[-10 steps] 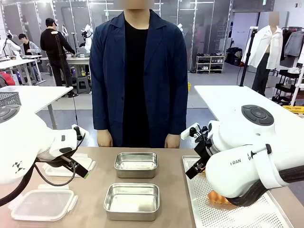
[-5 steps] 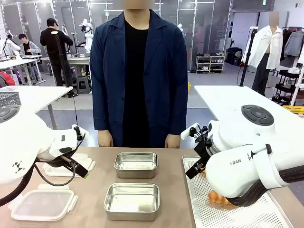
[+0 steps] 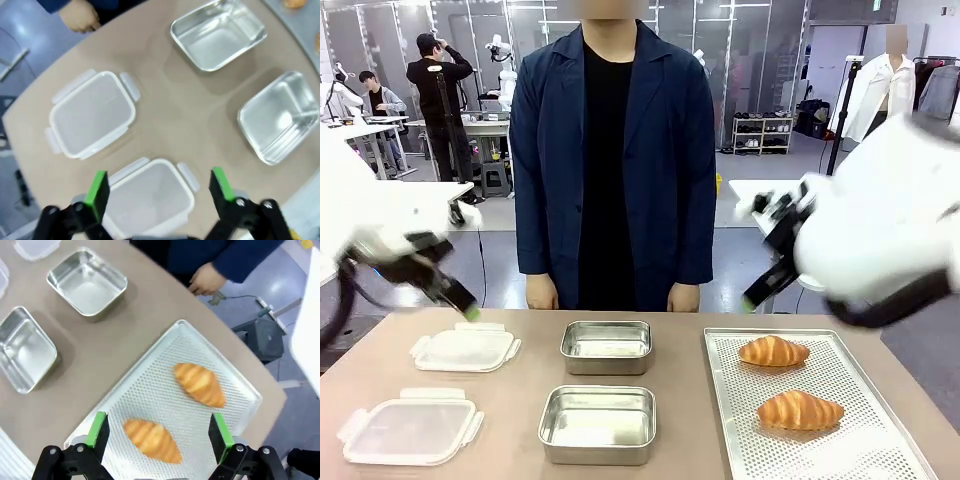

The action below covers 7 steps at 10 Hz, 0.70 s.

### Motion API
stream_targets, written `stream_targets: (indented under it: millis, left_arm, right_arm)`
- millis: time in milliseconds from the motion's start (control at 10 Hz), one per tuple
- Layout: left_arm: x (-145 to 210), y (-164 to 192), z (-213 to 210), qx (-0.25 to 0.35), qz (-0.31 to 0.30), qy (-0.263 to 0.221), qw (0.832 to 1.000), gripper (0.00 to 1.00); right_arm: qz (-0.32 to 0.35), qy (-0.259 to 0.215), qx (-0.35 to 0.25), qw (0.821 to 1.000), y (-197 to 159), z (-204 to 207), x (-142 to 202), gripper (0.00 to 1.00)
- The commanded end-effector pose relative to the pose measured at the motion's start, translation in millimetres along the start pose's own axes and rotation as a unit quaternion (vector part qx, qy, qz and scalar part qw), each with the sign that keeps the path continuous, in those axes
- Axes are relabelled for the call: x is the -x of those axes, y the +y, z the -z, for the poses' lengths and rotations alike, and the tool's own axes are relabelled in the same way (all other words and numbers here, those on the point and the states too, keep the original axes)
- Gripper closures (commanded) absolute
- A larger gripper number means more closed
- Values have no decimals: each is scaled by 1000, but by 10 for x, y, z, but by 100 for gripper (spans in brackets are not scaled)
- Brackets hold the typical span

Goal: Place the bread into the airtight container.
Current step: Pick up a Butter Roll and place it into an empty Airtight Container.

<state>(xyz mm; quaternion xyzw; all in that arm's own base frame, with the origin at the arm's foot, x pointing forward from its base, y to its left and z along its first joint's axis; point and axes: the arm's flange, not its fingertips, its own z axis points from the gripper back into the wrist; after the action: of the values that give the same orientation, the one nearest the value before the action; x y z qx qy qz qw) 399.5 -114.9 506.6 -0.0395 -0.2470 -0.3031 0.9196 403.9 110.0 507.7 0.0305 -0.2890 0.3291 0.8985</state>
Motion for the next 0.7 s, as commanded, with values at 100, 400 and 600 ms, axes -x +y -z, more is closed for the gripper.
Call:
stream_targets:
  millis: [100,400,600]
  left_arm:
    - [84,246,-1458,38,-5,-11,999,0]
    - [530,347,-2638,55,-15,-50,997,0]
    - [842,390,-3066,51,-21,-77,996,0]
  right_arm:
    - [6,-3,-25,1000,-600,-1163,151,0]
    - [-11,-25,12,1000,-847,-2371,655,0]
    - [-5,-40,16,999,-920,-2894,1063,0]
